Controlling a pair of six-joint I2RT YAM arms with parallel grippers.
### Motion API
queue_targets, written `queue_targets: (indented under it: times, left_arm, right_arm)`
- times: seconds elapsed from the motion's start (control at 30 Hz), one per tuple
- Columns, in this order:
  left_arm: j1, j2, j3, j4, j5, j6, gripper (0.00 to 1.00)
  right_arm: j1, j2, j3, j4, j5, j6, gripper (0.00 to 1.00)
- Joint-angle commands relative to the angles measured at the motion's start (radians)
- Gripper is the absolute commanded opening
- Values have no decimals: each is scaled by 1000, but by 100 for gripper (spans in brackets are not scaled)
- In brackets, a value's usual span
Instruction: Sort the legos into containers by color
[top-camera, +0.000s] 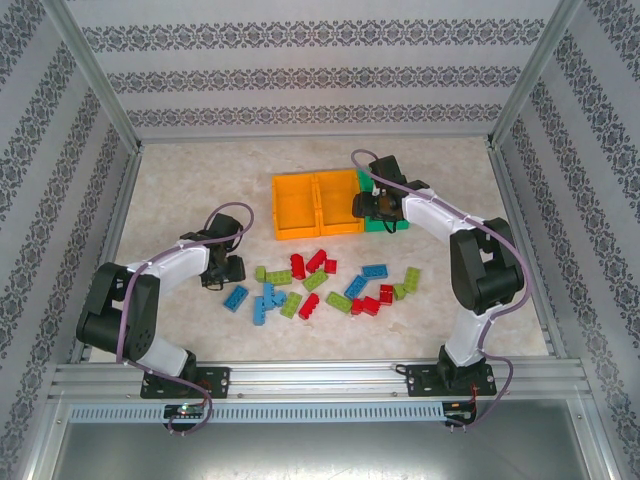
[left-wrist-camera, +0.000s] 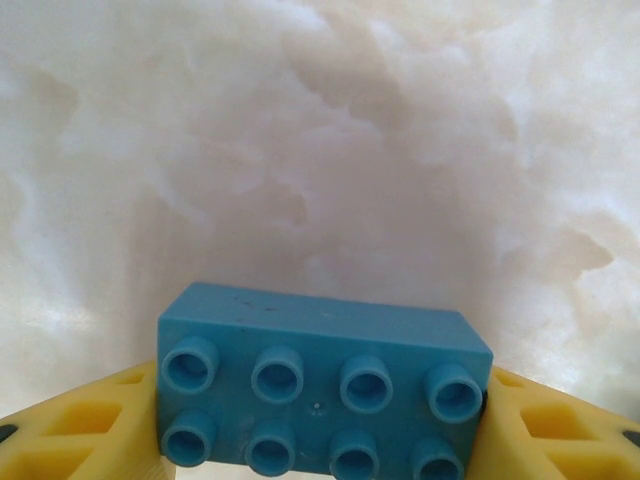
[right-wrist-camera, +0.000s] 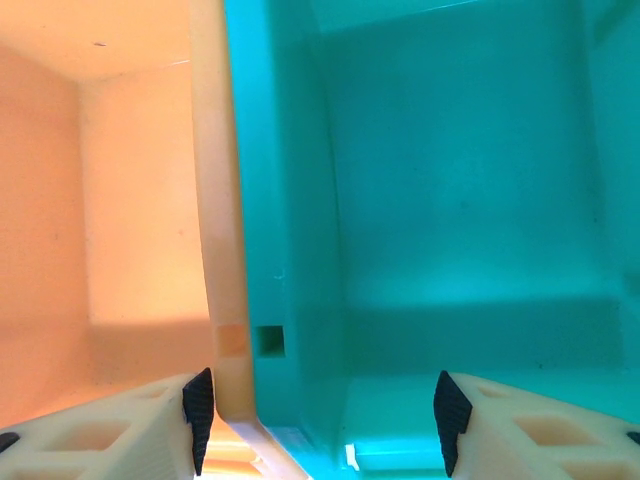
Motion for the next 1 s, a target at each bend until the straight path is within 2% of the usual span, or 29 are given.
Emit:
queue_targets:
  times: [0.0, 0.27, 0.67, 0.97]
  left_arm:
    - [-11, -12, 7, -33, -21, 9, 44]
    - [-14, -75, 30, -60, -27, 7, 42]
    - [-37, -163, 106, -82, -3, -14, 42]
    - [-68, -210, 149, -56, 19, -26, 41]
  right_arm:
    - [3, -43, -12, 7, -15, 6, 63]
    - [23, 18, 30, -1, -16, -4, 61]
    - [121, 106, 113, -14, -9, 13, 42]
    - [185, 147, 155, -2, -26, 31, 40]
